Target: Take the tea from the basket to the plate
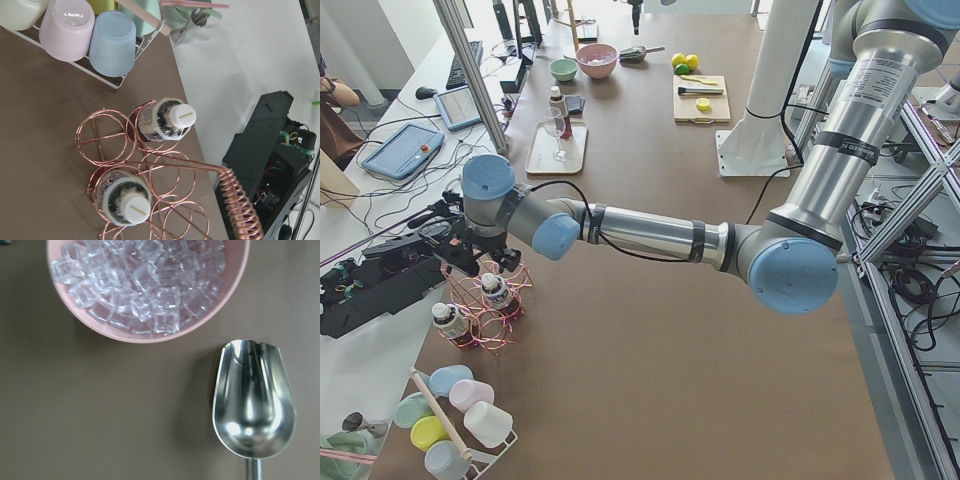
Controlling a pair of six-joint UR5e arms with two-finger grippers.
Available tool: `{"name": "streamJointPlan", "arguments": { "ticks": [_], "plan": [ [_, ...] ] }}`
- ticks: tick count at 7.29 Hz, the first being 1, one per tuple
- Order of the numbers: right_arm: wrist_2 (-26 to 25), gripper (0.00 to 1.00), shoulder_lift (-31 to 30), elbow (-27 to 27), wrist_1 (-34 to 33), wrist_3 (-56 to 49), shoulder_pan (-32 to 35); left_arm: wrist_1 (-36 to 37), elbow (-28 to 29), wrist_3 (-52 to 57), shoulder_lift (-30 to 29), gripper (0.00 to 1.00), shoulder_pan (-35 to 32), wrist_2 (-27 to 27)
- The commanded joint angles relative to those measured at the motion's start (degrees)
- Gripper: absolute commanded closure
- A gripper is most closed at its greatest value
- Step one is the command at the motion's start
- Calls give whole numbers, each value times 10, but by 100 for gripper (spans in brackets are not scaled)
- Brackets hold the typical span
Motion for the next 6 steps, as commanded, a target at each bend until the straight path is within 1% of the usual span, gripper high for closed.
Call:
{"name": "streamJointPlan", "arguments": {
  "ticks": [1, 2, 3, 4, 5, 6],
  "plan": [
    [-13, 0, -84, -25, -16, -134, 83, 2, -73, 174, 94, 11, -5, -46],
    [-13, 0, -109, -39, -16, -221, 114, 2, -76, 220, 103, 11, -2, -46],
    [-13, 0, -131, -50, -16, -248, 142, 2, -84, 266, 114, 11, 6, -41],
    [-13, 0, -140, -66, -12, -252, 167, 2, -84, 321, 121, 9, 9, -40],
    [-20, 0, -141, -74, -11, -253, 173, 3, -83, 354, 127, 5, 21, -37],
    [-37, 0, -139, -80, -9, -253, 173, 5, -86, 401, 131, 4, 37, -22]
  ]
}}
